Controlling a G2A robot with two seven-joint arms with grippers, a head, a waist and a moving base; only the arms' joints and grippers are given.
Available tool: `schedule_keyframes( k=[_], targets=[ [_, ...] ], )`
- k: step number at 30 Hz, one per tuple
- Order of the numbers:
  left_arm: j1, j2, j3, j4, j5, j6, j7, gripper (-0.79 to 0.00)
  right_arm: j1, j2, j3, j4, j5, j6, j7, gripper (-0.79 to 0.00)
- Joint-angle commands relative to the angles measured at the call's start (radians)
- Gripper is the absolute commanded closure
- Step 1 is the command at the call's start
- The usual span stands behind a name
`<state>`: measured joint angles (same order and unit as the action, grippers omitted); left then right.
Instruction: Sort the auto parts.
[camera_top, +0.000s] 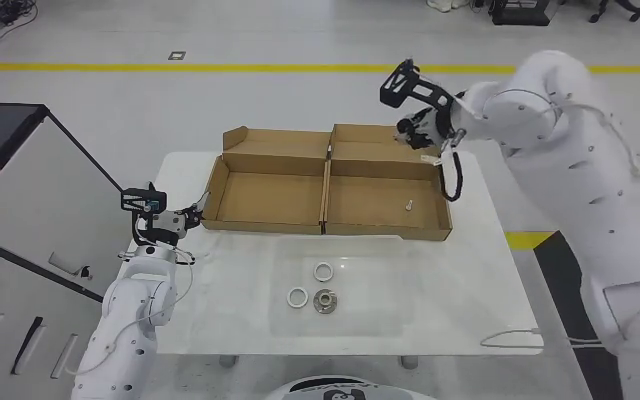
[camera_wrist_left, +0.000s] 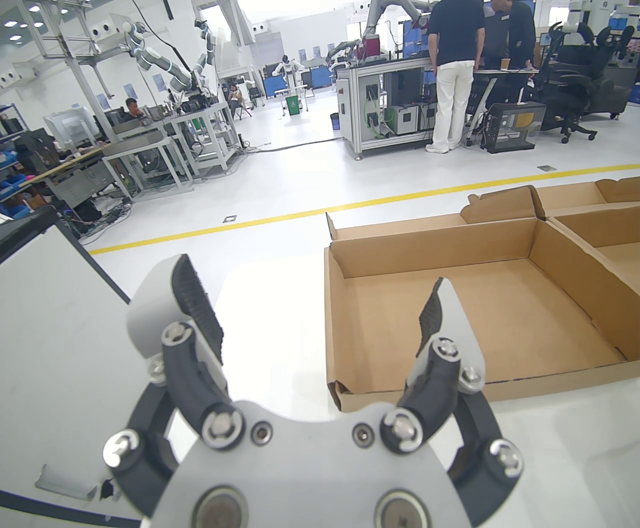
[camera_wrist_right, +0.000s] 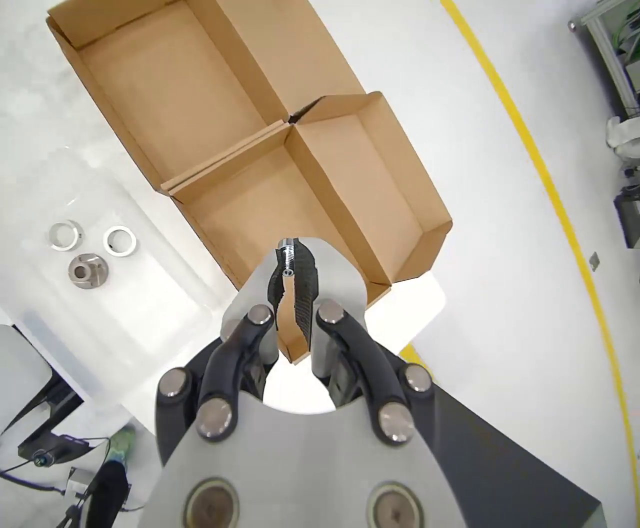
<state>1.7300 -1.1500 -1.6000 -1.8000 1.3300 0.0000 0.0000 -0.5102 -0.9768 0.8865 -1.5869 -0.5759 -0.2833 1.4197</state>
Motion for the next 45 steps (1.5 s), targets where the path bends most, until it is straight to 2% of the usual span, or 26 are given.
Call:
schedule_keyframes(
  k=[1,9,16,23,45],
  targets=[
    [0.000,0.000,0.000,0.000,0.000,0.000,0.000,-0.785,0.031,-0.016,-0.062,0.058,-0.031,0.000,0.004,0.000],
    [0.000,0.000,0.000,0.000,0.000,0.000,0.000,-0.785,0.098,-0.082,-0.234,0.212,-0.088,0.012,0.003,0.000],
    [0.000,0.000,0.000,0.000,0.000,0.000,0.000,-0.785,0.099,-0.117,-0.312,0.297,-0.121,0.020,-0.010,0.000],
    [0.000,0.000,0.000,0.000,0.000,0.000,0.000,-0.785,0.089,-0.143,-0.355,0.368,-0.143,0.043,-0.009,0.000],
    [0.000,0.000,0.000,0.000,0.000,0.000,0.000,-0.785,0.090,-0.240,-0.456,0.612,-0.201,0.003,-0.065,0.000]
  ],
)
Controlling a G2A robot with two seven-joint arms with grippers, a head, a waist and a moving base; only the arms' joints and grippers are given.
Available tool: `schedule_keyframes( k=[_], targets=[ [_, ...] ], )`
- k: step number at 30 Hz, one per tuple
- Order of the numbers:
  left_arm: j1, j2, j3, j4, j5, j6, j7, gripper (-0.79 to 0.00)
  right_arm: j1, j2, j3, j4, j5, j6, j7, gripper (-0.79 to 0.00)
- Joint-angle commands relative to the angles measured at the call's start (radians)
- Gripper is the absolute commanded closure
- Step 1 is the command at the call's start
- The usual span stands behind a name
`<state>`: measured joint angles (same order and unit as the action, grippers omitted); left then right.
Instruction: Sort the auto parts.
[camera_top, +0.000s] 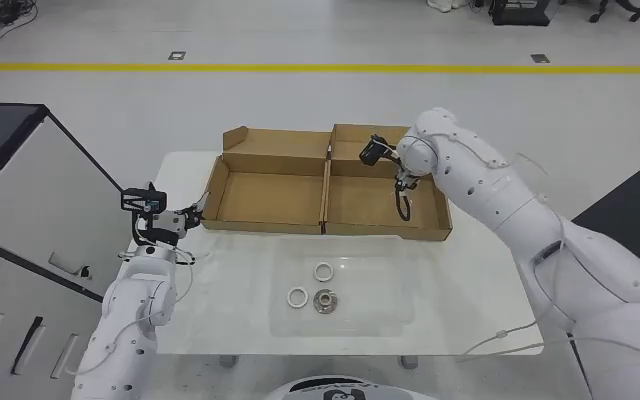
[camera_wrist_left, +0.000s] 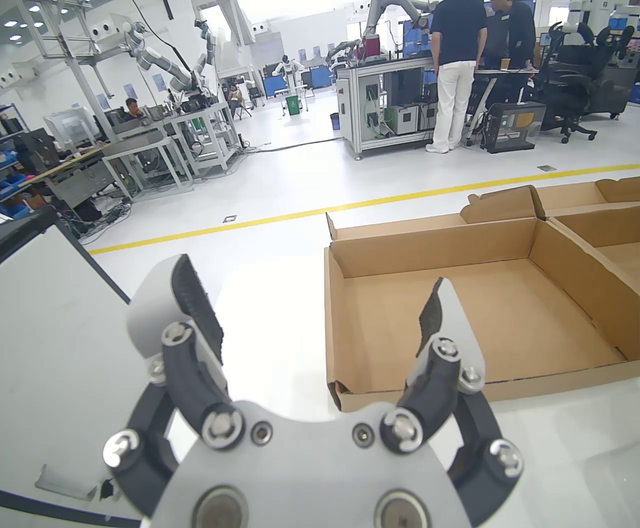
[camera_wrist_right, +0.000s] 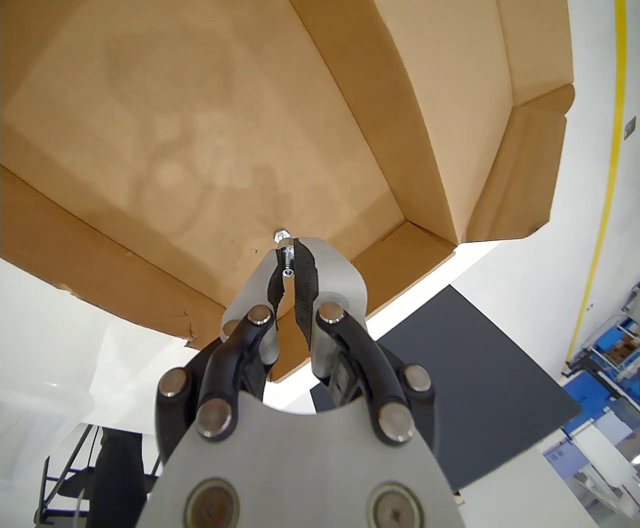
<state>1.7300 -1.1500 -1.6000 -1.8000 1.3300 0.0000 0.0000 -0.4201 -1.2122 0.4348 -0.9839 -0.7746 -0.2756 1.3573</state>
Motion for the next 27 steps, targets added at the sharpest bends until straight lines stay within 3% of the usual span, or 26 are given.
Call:
schedule_keyframes(
  k=[1,27],
  targets=[
    [0.000,0.000,0.000,0.000,0.000,0.000,0.000,-0.785,-0.001,-0.009,-0.007,0.019,-0.001,-0.008,-0.007,0.000],
    [0.000,0.000,0.000,0.000,0.000,0.000,0.000,-0.785,-0.044,-0.107,-0.043,0.175,-0.010,-0.030,-0.121,0.000]
  ],
)
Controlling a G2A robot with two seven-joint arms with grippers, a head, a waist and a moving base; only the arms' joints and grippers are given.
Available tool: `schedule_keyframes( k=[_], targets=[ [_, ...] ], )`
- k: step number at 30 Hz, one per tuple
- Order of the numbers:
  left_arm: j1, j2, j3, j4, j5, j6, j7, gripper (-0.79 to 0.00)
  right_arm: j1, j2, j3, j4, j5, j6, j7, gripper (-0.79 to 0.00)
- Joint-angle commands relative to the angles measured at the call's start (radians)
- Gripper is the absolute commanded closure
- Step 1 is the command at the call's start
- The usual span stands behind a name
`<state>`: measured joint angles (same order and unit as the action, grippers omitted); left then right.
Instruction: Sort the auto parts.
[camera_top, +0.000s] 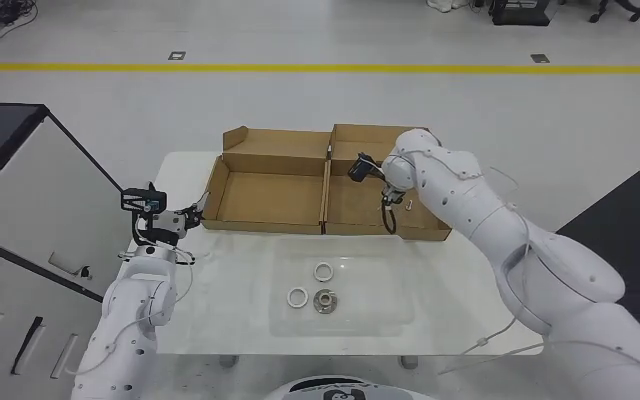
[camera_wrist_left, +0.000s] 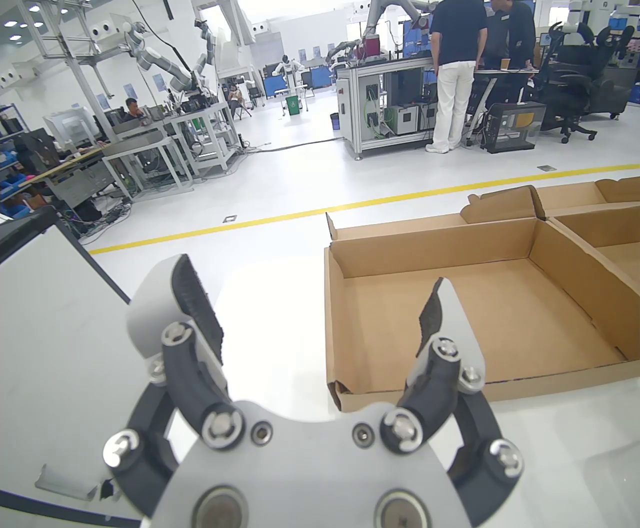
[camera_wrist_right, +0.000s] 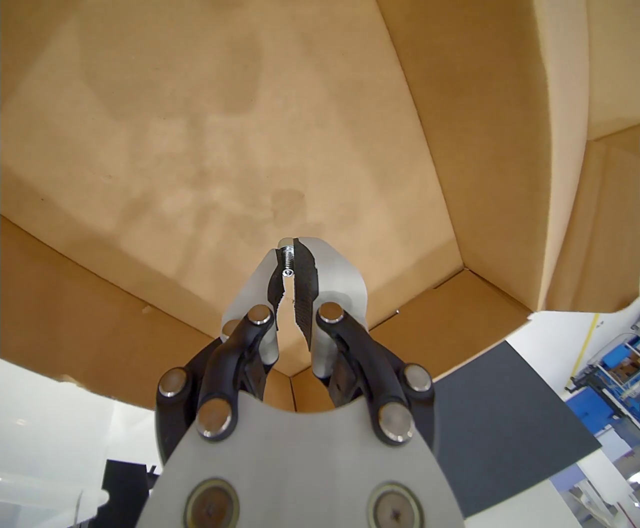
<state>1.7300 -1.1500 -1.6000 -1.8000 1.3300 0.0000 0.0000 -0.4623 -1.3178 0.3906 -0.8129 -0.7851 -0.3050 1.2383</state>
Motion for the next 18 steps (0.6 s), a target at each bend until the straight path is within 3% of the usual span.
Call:
schedule_keyframes(
  k=[1,10,18],
  targets=[
    [0.000,0.000,0.000,0.000,0.000,0.000,0.000,-0.785,-0.004,-0.004,0.002,0.007,0.000,-0.002,-0.005,0.000],
    [0.000,0.000,0.000,0.000,0.000,0.000,0.000,-0.785,-0.011,-0.018,0.012,0.036,0.003,-0.015,-0.011,0.000],
    [0.000,0.000,0.000,0.000,0.000,0.000,0.000,-0.785,-0.020,-0.026,0.019,0.051,-0.005,-0.020,-0.001,-0.099]
  ],
)
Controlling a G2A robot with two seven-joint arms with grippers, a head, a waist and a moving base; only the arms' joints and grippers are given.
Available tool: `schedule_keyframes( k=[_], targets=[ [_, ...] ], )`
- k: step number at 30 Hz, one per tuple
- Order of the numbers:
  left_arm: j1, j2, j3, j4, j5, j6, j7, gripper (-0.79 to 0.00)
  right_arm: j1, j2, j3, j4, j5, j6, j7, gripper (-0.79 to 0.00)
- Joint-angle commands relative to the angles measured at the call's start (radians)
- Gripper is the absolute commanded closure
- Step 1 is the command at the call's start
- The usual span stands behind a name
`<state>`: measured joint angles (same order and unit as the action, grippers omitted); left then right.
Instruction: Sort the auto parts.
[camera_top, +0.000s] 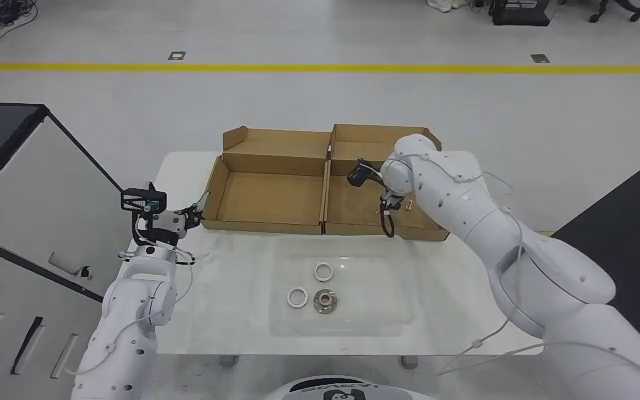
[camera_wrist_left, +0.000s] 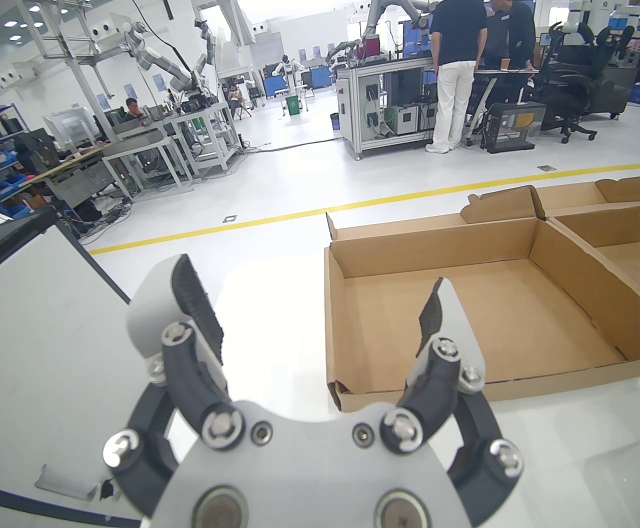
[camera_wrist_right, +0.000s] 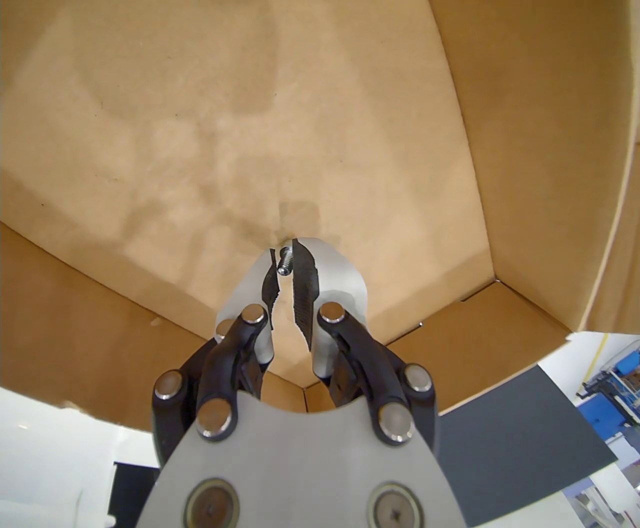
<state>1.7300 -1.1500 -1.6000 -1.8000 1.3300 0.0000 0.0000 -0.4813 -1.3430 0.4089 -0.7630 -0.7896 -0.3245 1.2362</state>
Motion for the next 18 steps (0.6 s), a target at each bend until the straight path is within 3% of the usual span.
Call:
schedule_keyframes(
  k=[1,3,5,6,7,8,18],
  targets=[
    [0.000,0.000,0.000,0.000,0.000,0.000,0.000,-0.785,-0.002,-0.001,0.002,0.002,-0.002,-0.001,0.001,-0.105],
    [0.000,0.000,0.000,0.000,0.000,0.000,0.000,-0.785,-0.003,-0.003,0.005,0.003,-0.005,-0.002,0.001,-0.145],
    [0.000,0.000,0.000,0.000,0.000,0.000,0.000,-0.785,-0.004,-0.004,0.008,0.004,-0.008,-0.003,0.001,-0.256],
    [0.000,0.000,0.000,0.000,0.000,0.000,0.000,-0.785,-0.003,-0.004,0.010,0.002,-0.012,-0.003,-0.002,-0.360],
    [0.000,0.000,0.000,0.000,0.000,0.000,0.000,-0.785,-0.001,-0.004,0.013,0.000,-0.016,-0.001,-0.003,-0.603],
    [0.000,0.000,0.000,0.000,0.000,0.000,0.000,-0.785,0.000,-0.003,0.015,-0.003,-0.018,-0.001,-0.001,-0.785],
    [0.000,0.000,0.000,0.000,0.000,0.000,0.000,-0.785,0.001,0.028,0.075,-0.076,-0.051,0.002,-0.015,-0.785]
  ],
)
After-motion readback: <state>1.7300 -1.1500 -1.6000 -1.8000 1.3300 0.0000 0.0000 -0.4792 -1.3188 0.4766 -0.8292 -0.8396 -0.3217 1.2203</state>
